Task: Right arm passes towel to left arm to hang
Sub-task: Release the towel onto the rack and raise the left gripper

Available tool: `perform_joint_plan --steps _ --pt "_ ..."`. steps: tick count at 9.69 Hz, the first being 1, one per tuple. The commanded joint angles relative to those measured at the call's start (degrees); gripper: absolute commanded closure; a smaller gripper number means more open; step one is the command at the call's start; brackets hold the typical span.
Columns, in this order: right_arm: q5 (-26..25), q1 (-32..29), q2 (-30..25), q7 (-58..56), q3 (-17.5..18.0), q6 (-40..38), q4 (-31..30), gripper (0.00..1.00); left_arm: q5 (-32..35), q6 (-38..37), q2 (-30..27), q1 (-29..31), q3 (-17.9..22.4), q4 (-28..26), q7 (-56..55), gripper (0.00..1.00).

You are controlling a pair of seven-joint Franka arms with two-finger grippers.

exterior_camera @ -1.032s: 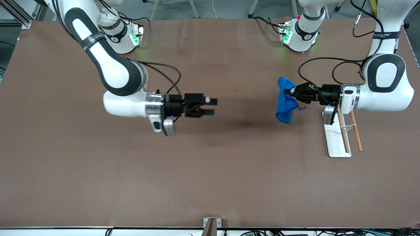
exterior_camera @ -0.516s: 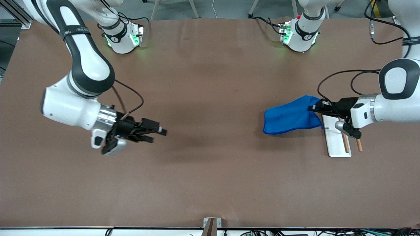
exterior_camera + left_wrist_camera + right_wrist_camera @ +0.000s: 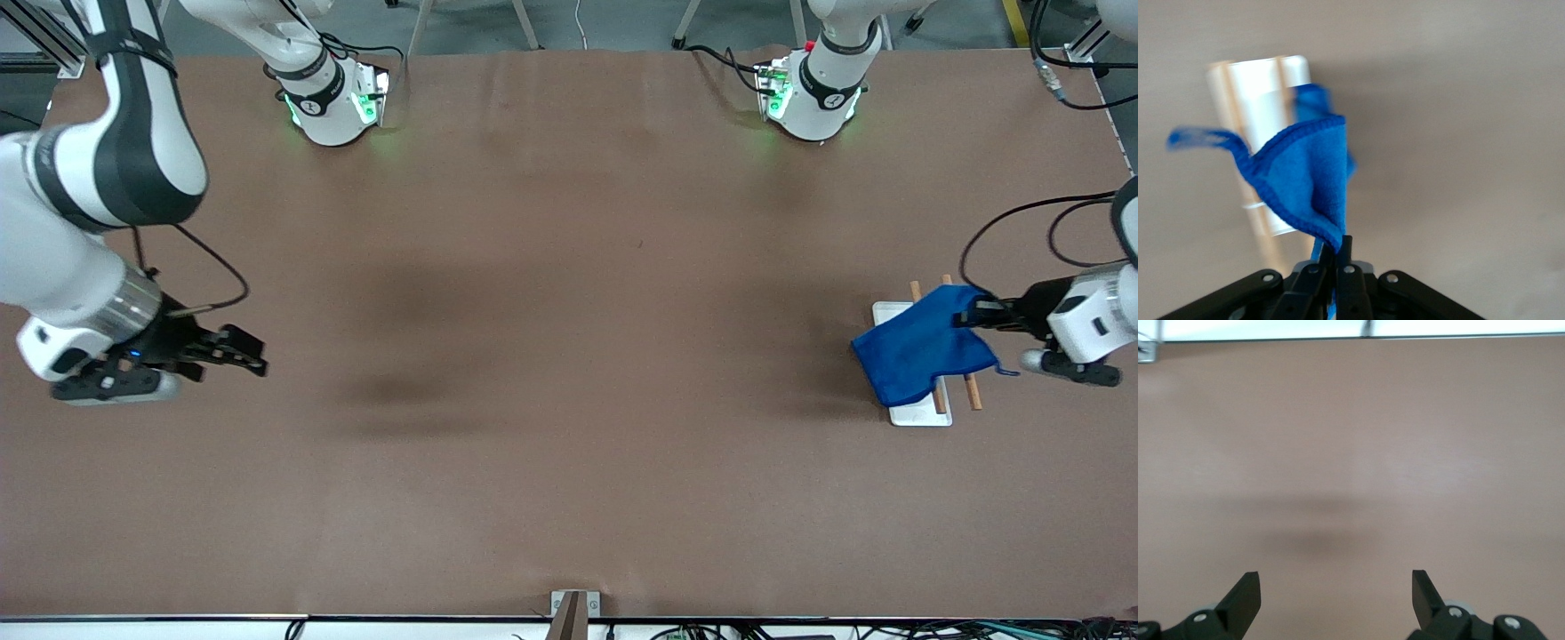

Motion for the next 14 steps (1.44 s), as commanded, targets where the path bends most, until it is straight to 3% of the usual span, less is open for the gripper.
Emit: perform_joint_plan --steps 1,3,4,5,6,7,11,13,14 --pt "-2.77 0.46 -7.62 3.57 -3.15 -6.53 -1.91 0.00 2.03 1.53 2.30 -1.26 5.58 0.48 7.26 1.00" --pt "-2.77 0.46 -11.68 3.68 -5.63 -14.95 0.18 0.00 2.12 3.03 3.18 -1.18 8.15 -0.04 9.50 0.99" --pt "-2.77 -0.15 -13.26 4.02 -5.63 -19.70 1.33 0.00 2.12 3.12 3.79 -1.18 8.15 -0.13 9.07 0.93" --pt "-2.60 -0.42 -14.23 4.11 -5.55 -21.49 2.04 0.00 2.03 3.12 3.89 -1.26 8.15 -0.31 8.45 0.34" --pt "-2.77 -1.12 -13.81 3.59 -5.81 -24.64 7.44 0.00 2.20 4.34 3.97 -1.18 8.15 -0.14 9.66 0.00" --pt "-2.68 -1.82 -12.15 3.41 -5.89 -28.06 11.06 0.00 2.12 4.52 3.89 -1.09 8.15 0.13 10.28 0.00" --pt "-2.59 -2.97 -11.69 2.63 -5.81 -27.14 10.75 0.00 3.43 6.46 -0.58 -5.20 7.63 1.89 7.32 0.00" --pt "-4.68 -2.71 -11.78 0.01 -5.46 -27.13 10.75 0.00 3.61 6.37 -5.49 -9.42 7.10 1.10 -1.18 0.00" --pt "-4.88 -2.62 -11.87 -0.62 -5.46 -27.65 10.75 0.00 3.70 6.11 -8.56 -10.05 4.92 0.84 -6.88 0.00"
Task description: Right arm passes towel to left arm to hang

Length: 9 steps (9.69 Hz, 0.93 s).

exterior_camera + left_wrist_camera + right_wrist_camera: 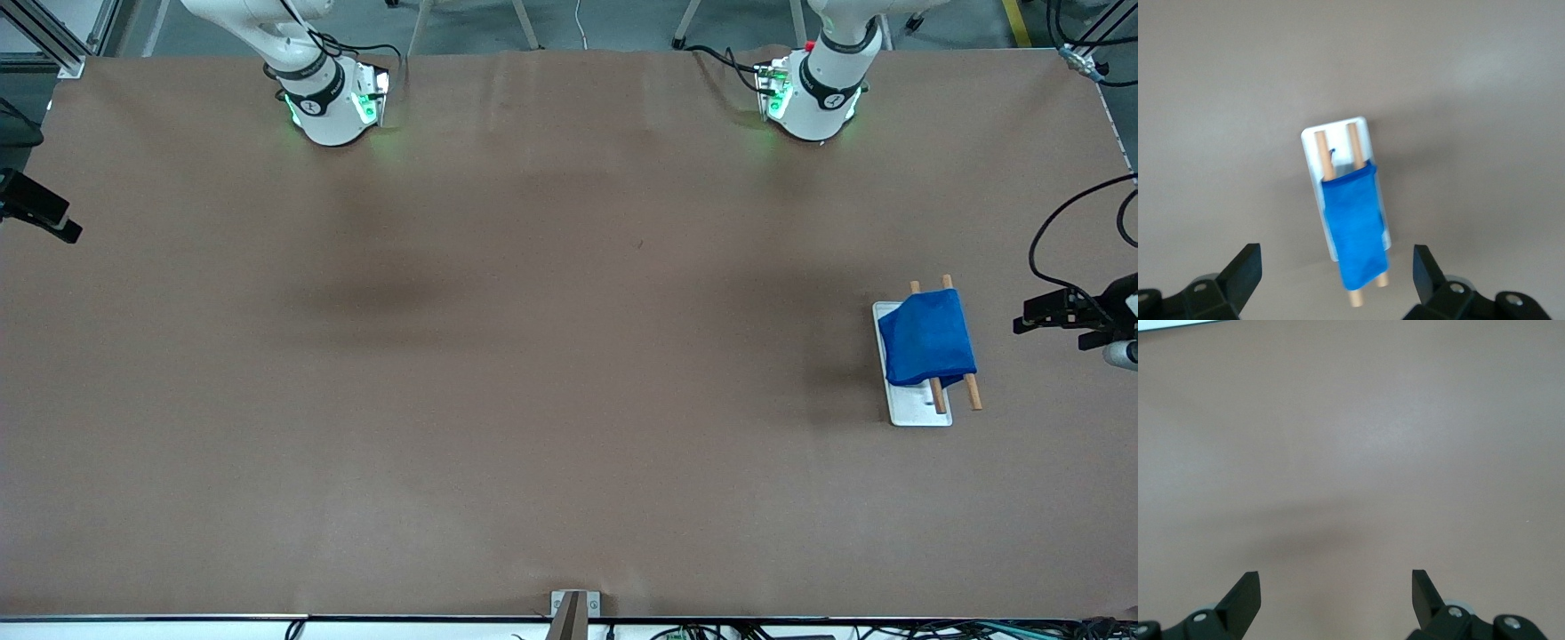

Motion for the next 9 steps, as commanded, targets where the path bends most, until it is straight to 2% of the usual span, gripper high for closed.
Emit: perform_joint_plan --steps 1,2,4,6,8,9 --pt "-1.57 -0.36 0.11 -1.45 0.54 -1.81 1.08 0.00 4.02 -0.28 -6.50 -0.74 -4.90 -2.94 -8.58 0.00" --pt "-1.57 -0.37 0.11 -1.37 0.54 -1.74 1.08 0.00 7.17 -2.02 -9.40 -0.74 -8.41 -2.95 -11.75 0.00" --pt "-1.48 -0.45 0.11 -1.28 0.54 -1.47 1.08 0.00 8.70 -9.21 -14.59 -0.74 -13.08 -2.68 -21.67 0.00" --pt "-1.48 -0.45 0.20 -1.28 0.54 -1.47 1.08 0.00 8.79 -12.14 -16.63 -0.65 -14.77 -0.94 -25.66 0.00" --pt "-1.40 -0.45 0.20 -1.28 0.46 -1.47 1.08 0.00 8.79 -19.41 -14.63 -0.57 -15.64 5.29 -27.24 0.00" --pt "-1.31 -0.37 0.11 -1.19 0.46 -1.47 1.08 0.00 8.70 -20.58 -14.96 -0.57 -15.91 5.66 -29.25 0.00"
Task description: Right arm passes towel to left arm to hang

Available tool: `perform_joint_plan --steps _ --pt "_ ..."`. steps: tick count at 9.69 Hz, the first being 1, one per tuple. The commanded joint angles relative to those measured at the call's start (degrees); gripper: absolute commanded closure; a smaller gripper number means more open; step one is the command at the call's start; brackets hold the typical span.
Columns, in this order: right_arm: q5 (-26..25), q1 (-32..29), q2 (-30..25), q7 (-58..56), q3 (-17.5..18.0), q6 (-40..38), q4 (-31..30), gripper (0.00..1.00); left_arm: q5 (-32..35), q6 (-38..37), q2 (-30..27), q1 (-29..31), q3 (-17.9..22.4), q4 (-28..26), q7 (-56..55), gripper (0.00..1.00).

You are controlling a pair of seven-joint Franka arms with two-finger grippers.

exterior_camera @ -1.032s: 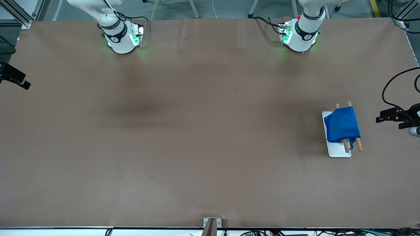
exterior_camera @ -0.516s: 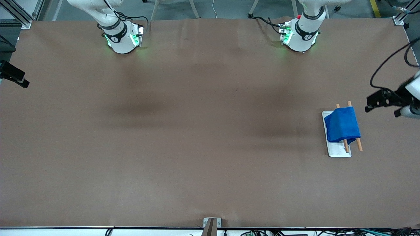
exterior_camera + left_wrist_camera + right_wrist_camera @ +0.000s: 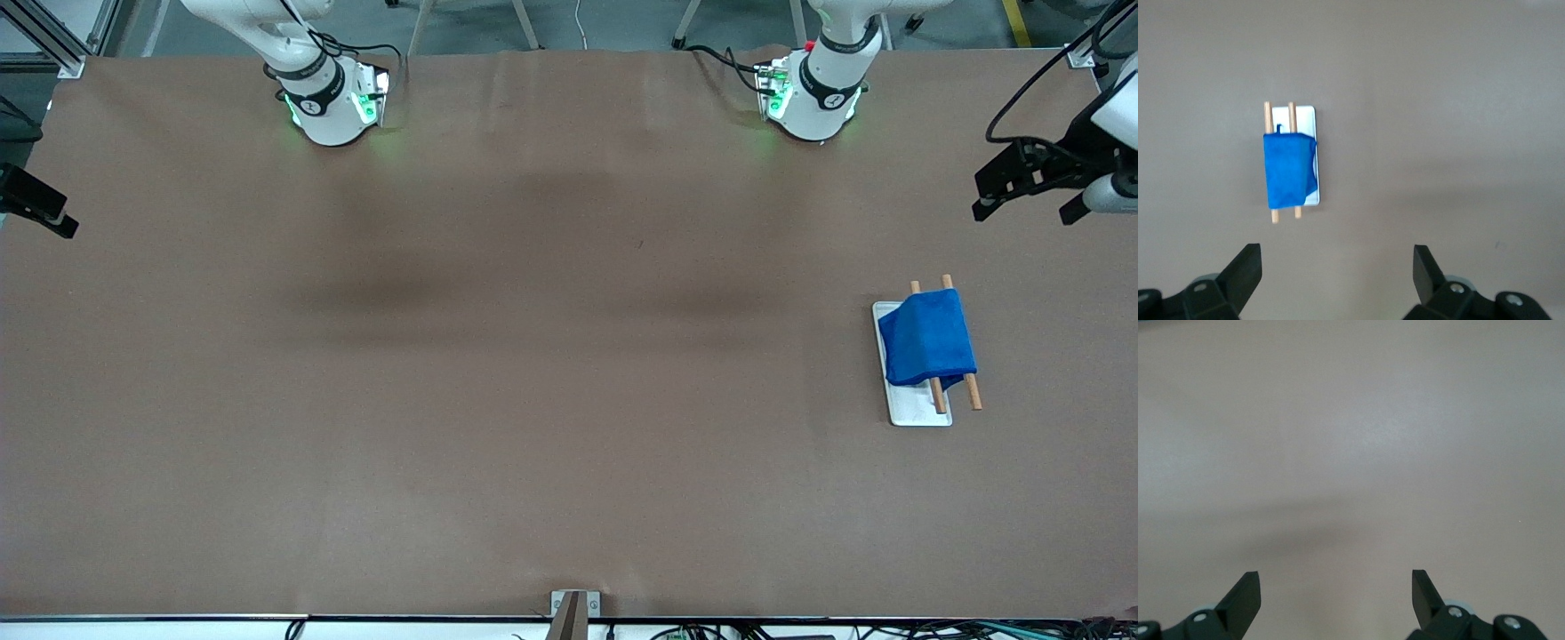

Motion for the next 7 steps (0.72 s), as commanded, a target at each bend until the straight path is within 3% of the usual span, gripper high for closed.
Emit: perform_joint_plan --steps 1,7 --pt "-0.75 -0.44 0.20 -0.52 0.40 -0.58 0.76 0.00 1.01 -3.94 1.91 0.48 -1.62 1.35 -3.80 0.00" --pt "-0.66 -0.44 0.20 -0.52 0.31 -0.75 0.76 0.00 0.92 -4.22 1.91 0.57 -2.15 0.91 -4.60 0.00"
